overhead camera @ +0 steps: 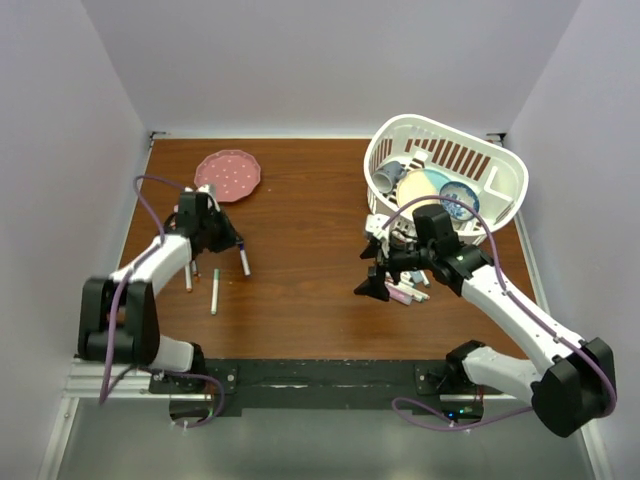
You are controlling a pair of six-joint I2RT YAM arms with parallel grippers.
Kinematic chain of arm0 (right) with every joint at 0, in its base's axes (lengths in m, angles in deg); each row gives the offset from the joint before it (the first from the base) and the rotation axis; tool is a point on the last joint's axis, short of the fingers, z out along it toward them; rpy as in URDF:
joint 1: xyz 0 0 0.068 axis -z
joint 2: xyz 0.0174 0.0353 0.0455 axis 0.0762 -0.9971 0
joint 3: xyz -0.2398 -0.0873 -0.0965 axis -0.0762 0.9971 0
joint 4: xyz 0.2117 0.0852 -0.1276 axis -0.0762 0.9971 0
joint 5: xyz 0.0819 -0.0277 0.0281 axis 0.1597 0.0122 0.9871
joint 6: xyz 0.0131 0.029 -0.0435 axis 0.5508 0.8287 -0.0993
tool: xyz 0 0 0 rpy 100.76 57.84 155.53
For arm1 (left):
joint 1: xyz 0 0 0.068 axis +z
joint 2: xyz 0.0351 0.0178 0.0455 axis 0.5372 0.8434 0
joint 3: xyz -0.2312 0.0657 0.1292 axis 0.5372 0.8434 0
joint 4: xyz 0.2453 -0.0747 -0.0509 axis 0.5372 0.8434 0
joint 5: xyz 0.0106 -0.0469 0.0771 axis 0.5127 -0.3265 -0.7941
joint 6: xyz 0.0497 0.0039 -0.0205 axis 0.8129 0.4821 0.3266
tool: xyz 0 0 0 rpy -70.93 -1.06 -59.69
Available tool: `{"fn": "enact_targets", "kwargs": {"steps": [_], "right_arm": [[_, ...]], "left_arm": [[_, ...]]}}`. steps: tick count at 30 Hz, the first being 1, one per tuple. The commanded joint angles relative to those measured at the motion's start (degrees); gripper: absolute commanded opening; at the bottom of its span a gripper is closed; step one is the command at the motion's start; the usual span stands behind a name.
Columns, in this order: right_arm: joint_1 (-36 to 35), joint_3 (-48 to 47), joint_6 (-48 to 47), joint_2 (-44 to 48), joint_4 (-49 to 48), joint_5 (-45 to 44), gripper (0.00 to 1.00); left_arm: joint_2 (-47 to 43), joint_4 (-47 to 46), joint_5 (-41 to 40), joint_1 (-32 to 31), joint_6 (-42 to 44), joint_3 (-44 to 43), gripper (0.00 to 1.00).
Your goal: Open the pen caps
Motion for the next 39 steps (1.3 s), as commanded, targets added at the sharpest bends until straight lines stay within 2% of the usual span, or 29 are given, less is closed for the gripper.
{"fn": "enact_targets", "kwargs": {"steps": [1,2,3,4,5,7,9,13,19,31,33,35,36,37,39], "right_arm": [[2.1,3.9,10.0,0.1,-10.3,8.0,0.99],[2.2,3.8,11.9,-0.6,-11.2,8.9,0.97],[2.1,3.8,15.4,-1.8,-12.2,9.5,0.95],[2.1,4.0,17.5,-2.4,-14.7,9.0,0.91],[2.2,4.6,19.7,-2.7,-16.3,8.5,0.90],[2.2,6.2,24.6,-3.4,-20.2,7.0,0.89],[2.3,8.3,32.8,-3.3,-24.7,5.7,0.88],[2.4,9.7,39.0,-2.7,-28.2,0.8,0.86],[2.3,10.5,42.0,-4.8,-29.7,1.2,0.80],[2.3,10.0,44.6,-8.6,-30.9,2.6,0.63],[2.4,10.0,44.7,-8.7,-31.1,2.4,0.50],[2.4,10.0,44.6,-8.7,-31.3,2.4,0.31],[2.4,10.0,44.1,-8.6,-31.4,2.7,0.06],[2.4,10.0,43.8,-8.6,-31.2,3.0,0.00],[2.4,10.1,42.8,-8.4,-30.8,5.9,0.00]], "left_arm": [[-13.6,-32.4,18.3,-5.9,-12.1,10.7,0.00],[-14.6,-37.2,18.2,-9.4,-18.3,12.9,0.00],[-15.4,-42.2,17.6,-11.2,-21.3,16.9,0.00],[-15.3,-51.1,15.5,-13.1,-24.1,18.6,0.00],[-15.0,-54.8,14.0,-17.0,-28.2,20.0,0.00],[-13.0,-62.4,9.4,-22.9,-30.5,21.9,0.00],[-10.5,-65.7,6.3,-26.4,-31.8,22.1,0.00],[-5.3,-73.6,-1.0,-33.5,-33.9,22.1,0.00],[0.7,-78.3,-5.5,-38.4,-35.0,19.8,0.00],[6.2,-81.9,-5.9,-40.6,-35.3,16.1,0.00],[6.9,-82.6,-5.9,-40.8,-35.4,15.6,0.00],[7.3,-83.3,-5.8,-40.9,-35.2,15.4,0.00],[7.6,-84.2,-5.8,-40.9,-34.9,15.3,0.00],[7.4,-84.4,-6.3,-40.9,-34.4,15.1,0.00],[5.7,-83.8,-7.9,-40.3,-30.3,14.1,0.00]]}}
